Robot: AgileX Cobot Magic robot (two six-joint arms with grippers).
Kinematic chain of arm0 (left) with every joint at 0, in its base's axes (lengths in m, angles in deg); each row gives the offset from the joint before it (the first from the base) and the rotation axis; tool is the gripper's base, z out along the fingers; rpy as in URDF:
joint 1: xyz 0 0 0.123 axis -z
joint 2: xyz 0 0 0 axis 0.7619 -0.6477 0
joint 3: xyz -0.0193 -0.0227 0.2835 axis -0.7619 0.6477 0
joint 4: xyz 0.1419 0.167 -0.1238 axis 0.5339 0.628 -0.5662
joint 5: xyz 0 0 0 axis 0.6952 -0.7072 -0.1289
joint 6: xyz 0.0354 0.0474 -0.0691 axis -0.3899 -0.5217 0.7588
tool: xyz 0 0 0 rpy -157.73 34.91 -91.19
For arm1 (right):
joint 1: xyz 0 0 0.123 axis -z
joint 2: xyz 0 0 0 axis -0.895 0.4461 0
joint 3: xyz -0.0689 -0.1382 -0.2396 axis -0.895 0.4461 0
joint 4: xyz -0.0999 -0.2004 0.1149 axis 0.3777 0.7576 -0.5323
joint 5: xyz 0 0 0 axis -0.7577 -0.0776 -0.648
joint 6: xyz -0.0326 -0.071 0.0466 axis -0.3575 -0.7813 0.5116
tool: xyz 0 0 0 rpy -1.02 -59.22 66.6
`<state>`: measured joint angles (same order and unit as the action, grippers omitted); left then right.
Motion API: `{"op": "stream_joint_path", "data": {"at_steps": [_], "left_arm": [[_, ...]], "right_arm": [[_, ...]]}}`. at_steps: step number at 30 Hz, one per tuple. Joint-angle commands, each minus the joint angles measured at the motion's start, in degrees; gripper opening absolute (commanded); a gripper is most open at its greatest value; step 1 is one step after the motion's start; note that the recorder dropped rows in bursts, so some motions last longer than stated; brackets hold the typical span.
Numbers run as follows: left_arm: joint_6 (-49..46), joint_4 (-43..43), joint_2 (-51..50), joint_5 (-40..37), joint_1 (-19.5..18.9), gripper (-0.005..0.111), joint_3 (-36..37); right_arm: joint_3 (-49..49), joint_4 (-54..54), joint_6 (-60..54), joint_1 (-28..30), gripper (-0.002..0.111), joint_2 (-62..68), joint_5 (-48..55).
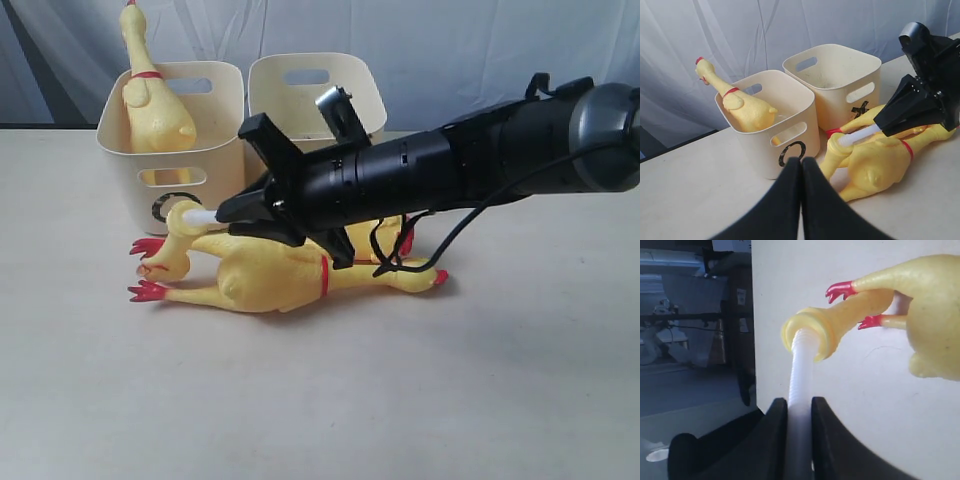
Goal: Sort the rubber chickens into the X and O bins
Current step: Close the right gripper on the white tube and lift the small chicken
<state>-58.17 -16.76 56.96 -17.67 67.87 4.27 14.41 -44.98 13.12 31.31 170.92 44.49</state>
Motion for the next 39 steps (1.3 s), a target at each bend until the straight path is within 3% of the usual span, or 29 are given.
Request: {"op": "stream_joint_path", "data": {"at_steps": [1, 8, 15, 39], "left_arm": [[0.45, -0.21, 0.55, 0.35, 0.27, 0.000, 0.25], [0.45, -0.21, 0.55, 0.35, 0.27, 0.000, 0.25], [0.45, -0.20, 0.55, 0.57, 0.27, 0.000, 0.25], [0.45, -0.20, 0.55, 0.68, 0.27, 0.000, 0.25]], "right_arm": [[-0.24, -3.99, 0.98, 0.14, -0.001, -1.63, 1.10], [-0.24, -3.53, 1.39, 0.14, -0.001, -3.90, -0.08], [-0.24, 18.30, 14.74, 0.14, -0.001, -4.02, -4.25], [-0.24, 18.83, 14.12, 0.14, -0.001, -12.65, -7.22]]}}
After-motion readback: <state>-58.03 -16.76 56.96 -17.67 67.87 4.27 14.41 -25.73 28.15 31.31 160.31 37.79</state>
